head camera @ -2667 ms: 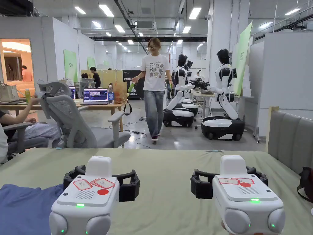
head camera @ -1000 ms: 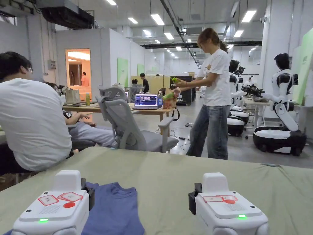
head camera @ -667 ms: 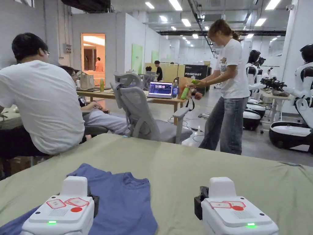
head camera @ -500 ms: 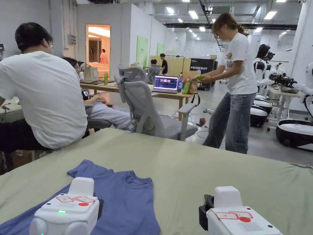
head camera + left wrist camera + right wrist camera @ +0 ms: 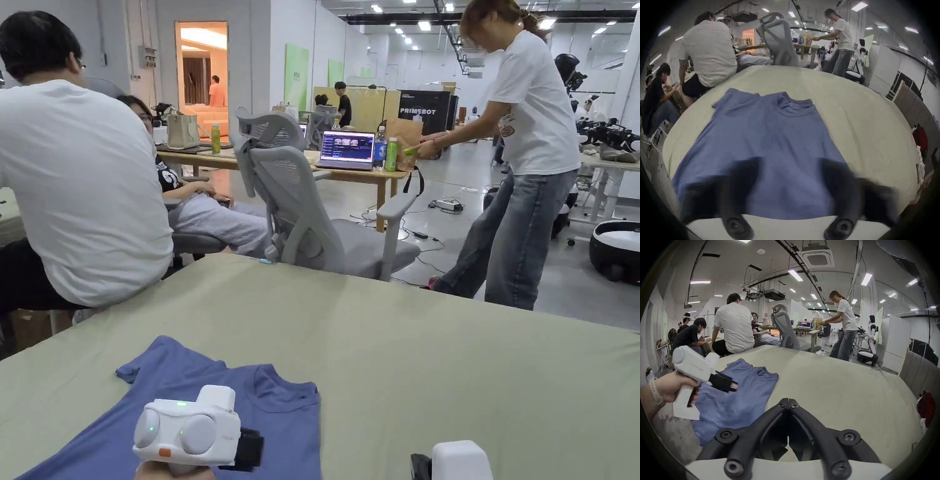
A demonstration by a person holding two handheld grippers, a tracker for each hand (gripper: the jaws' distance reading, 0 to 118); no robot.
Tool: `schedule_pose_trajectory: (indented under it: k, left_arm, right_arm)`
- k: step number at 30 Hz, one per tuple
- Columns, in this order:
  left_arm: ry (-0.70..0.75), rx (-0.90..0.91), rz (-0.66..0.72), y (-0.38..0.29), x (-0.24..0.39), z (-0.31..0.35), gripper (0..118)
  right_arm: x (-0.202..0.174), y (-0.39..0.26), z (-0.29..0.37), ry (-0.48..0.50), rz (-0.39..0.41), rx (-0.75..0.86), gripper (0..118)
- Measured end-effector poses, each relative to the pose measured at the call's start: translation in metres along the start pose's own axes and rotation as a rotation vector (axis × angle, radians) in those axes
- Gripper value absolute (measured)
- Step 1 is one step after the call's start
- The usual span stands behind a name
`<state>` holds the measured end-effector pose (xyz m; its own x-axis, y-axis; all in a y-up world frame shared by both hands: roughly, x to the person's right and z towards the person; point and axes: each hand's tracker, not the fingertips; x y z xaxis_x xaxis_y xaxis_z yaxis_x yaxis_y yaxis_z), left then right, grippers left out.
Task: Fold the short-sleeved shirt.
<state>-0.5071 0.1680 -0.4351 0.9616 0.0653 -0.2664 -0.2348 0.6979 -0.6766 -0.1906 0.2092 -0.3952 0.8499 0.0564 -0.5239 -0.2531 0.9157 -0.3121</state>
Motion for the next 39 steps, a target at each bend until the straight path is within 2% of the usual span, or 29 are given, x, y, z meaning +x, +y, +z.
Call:
schedule_pose_trajectory:
  k: [1,3,5,6,7,8,9,10,11,12,13,15,17,19,23,28,34,39]
  left_arm:
    - [-0.005,-0.018,-0.005,0.002,0.007,-0.008,118]
    - [-0.012,-0.021,-0.03,0.005,0.019,-0.028,104]
    - [-0.057,-0.11,-0.031,0.002,0.027,-0.06,101]
    - [-0.064,-0.148,-0.019,-0.003,0.03,-0.074,94]
    - [-0.068,-0.19,0.001,-0.01,0.032,-0.086,80]
    - [-0.02,-0.225,-0.013,-0.019,0.034,-0.095,81]
    - [-0.04,-0.144,-0.055,-0.019,0.028,-0.09,80]
    - [-0.044,-0.162,-0.025,-0.015,0.027,-0.082,63]
    - [-0.045,-0.159,-0.014,-0.01,0.026,-0.072,28]
    - [-0.051,-0.129,-0.025,-0.009,0.022,-0.064,1]
    - [-0.037,-0.101,-0.016,-0.009,0.016,-0.053,1]
    - [-0.096,-0.133,0.073,-0.009,0.007,-0.045,1]
    - [-0.064,-0.092,0.04,0.0,0.003,-0.054,1]
    - [-0.075,-0.013,0.022,0.012,0.021,-0.031,1]
    - [-0.146,0.061,-0.079,0.035,0.084,0.011,1]
    - [-0.395,0.158,-0.106,0.05,0.188,0.06,1]
    - [-0.711,0.166,-0.182,0.043,0.327,0.089,1]
    - [-0.728,0.073,-0.337,-0.004,0.42,0.065,1]
  right_arm:
    - [0.002,-0.001,-0.006,-0.001,0.0,-0.006,0]
    - [0.005,-0.005,-0.015,-0.002,0.001,-0.021,0]
    - [0.01,-0.011,-0.023,-0.008,-0.005,-0.038,0]
    - [0.013,-0.014,-0.027,-0.011,-0.009,-0.049,0]
    - [0.016,-0.017,-0.029,-0.015,-0.011,-0.059,0]
    - [0.019,-0.02,-0.031,-0.019,-0.011,-0.07,0]
    - [0.022,-0.022,-0.031,-0.022,-0.011,-0.075,0]
    - [0.026,-0.024,-0.031,-0.026,-0.013,-0.078,0]
    - [0.03,-0.026,-0.03,-0.029,-0.018,-0.079,0]
    - [0.034,-0.027,-0.03,-0.034,-0.026,-0.08,0]
    - [0.038,-0.027,-0.03,-0.039,-0.042,-0.084,0]
    - [0.046,-0.027,-0.027,-0.04,-0.06,-0.082,0]
    - [0.054,-0.026,-0.021,-0.053,-0.063,-0.076,0]
    - [0.067,-0.024,-0.01,-0.072,-0.081,-0.064,0]
    - [0.098,-0.016,0.021,-0.138,-0.093,-0.038,0]
    - [0.145,-0.01,0.076,-0.248,-0.108,-0.004,0]
    - [0.203,-0.02,0.141,-0.385,-0.116,0.004,0]
    - [0.248,-0.047,0.177,-0.481,-0.159,-0.029,0]
